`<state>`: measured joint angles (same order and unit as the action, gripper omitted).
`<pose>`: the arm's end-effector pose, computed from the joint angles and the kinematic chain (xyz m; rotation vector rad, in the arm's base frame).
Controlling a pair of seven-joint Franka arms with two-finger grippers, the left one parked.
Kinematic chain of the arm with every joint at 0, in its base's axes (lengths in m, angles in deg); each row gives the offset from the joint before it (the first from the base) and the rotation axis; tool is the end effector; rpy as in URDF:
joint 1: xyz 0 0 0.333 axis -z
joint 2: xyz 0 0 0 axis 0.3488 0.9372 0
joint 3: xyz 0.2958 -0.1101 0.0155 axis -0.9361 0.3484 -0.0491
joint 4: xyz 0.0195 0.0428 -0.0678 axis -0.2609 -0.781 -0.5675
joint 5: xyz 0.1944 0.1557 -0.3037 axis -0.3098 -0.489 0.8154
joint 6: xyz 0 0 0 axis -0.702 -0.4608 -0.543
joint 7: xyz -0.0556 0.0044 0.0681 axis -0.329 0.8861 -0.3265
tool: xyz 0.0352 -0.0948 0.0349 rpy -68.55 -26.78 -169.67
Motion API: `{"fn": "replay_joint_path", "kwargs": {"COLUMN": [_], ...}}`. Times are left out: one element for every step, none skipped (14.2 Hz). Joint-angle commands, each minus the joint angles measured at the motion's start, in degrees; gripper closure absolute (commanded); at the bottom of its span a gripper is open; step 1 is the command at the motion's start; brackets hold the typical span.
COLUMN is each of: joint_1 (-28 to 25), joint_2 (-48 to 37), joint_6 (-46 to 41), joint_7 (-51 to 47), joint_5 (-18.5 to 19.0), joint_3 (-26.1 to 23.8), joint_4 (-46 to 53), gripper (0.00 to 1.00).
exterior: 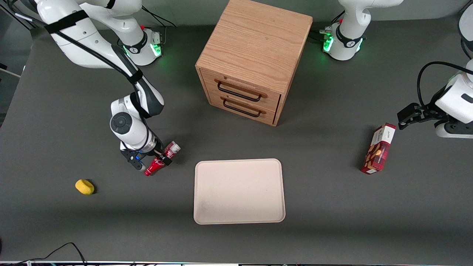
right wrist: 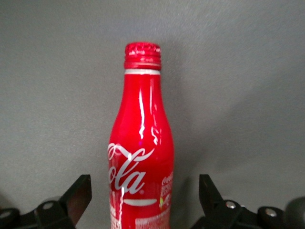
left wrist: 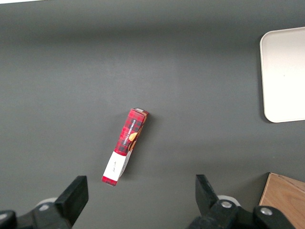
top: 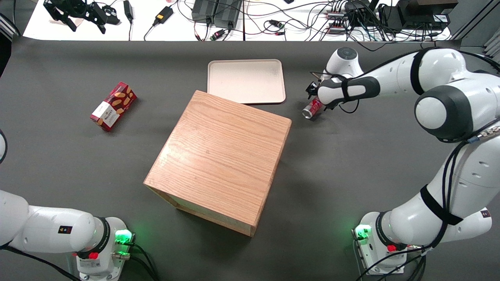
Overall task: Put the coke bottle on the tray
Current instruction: 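Close the right gripper around the bottle's body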
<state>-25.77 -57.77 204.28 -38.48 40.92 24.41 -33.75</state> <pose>0.5683 0.1621 0.1845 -2.8885 1.1324 -0.0597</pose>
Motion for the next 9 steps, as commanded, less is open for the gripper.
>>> {"fn": "replay_joint_path", "kwargs": {"joint_1": [-0.36, -0.44, -0.53, -0.53, -0.53, -0.53, -0.53, -0.62, -0.62], "joint_2": [1.52, 1.69, 1.87, 1.87, 1.87, 1.78, 1.7, 1.52, 1.26], "joint_6": [1.69, 2.04, 2.22, 2.22, 2.13, 2.13, 1.96, 1.78, 1.6], "joint_7": [-1.24, -1.24, -1.24, -1.24, -1.24, -1.24, -1.24, -1.33, -1.24], "joint_5": [1.29, 1.29, 1.29, 1.29, 1.29, 1.29, 1.29, 1.29, 1.2], "joint_3": [0.02, 0.11, 0.11, 0.11, 0.11, 0.11, 0.11, 0.11, 0.11], "joint_4": [0.8, 0.71, 0.71, 0.71, 0.71, 0.8, 0.8, 0.89, 1.15], "gripper": [0.0, 0.03, 0.13, 0.33, 0.53, 0.68, 0.78, 0.85, 0.91]}}
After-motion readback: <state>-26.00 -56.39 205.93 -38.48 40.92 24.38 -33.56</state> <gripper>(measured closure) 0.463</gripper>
